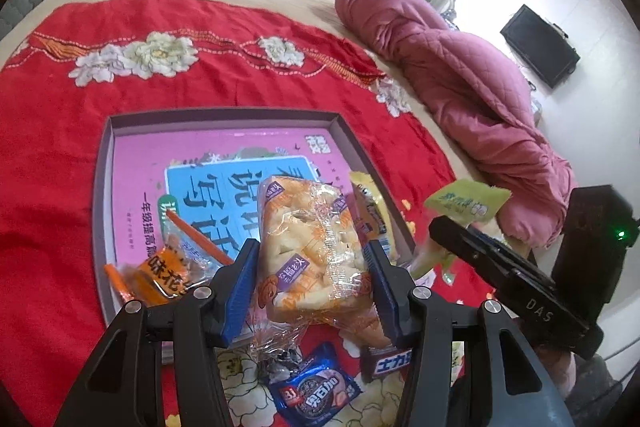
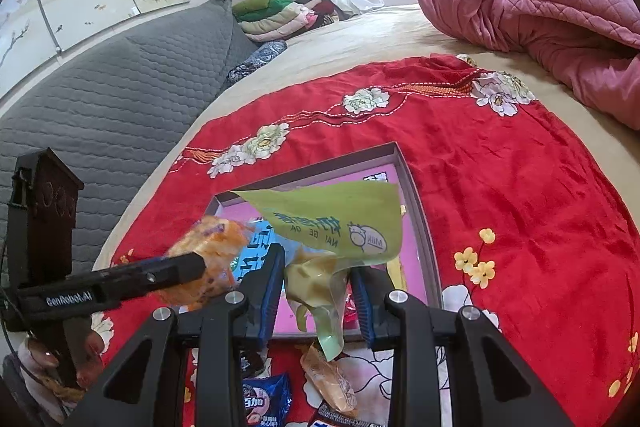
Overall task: Organize snacks
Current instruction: 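Carry the puffed-snack bag in left gripper while right gripper carries the green bag toward the tray, then lower the puffed-snack bag into the tray with left gripper while right gripper lowers the green bag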
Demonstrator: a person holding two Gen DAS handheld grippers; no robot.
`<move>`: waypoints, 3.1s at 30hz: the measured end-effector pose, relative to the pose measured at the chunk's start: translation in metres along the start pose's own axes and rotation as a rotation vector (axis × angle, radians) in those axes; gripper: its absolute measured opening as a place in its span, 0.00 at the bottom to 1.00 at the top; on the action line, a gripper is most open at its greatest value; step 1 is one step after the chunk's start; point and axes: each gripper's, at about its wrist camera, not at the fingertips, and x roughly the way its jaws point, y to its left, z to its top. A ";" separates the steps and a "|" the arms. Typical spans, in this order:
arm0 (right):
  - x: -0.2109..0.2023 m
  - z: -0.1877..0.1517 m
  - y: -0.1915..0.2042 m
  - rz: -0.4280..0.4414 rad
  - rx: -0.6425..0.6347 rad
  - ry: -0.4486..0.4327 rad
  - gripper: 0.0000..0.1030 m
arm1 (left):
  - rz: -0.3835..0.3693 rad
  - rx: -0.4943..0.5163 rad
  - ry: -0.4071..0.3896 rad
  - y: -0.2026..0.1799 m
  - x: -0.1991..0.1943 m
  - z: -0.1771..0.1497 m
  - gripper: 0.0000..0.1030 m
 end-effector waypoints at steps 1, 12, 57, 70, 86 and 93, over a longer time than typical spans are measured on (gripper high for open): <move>0.002 0.000 -0.001 0.000 0.002 0.003 0.32 | 0.001 -0.003 0.006 0.000 0.003 -0.001 0.53; 0.012 0.003 -0.007 -0.015 0.031 0.013 0.32 | -0.001 0.014 0.045 -0.002 0.032 -0.006 0.53; 0.043 -0.005 -0.020 -0.062 0.066 0.070 0.32 | 0.066 0.005 0.048 0.010 0.057 -0.010 0.53; 0.061 -0.010 -0.020 -0.115 0.038 0.106 0.32 | 0.063 0.008 0.054 0.010 0.061 -0.011 0.53; 0.067 -0.013 -0.026 -0.150 0.047 0.131 0.32 | 0.070 0.018 0.049 0.007 0.061 -0.012 0.53; 0.066 -0.012 -0.027 -0.144 0.056 0.136 0.32 | 0.063 0.019 0.054 0.006 0.062 -0.012 0.53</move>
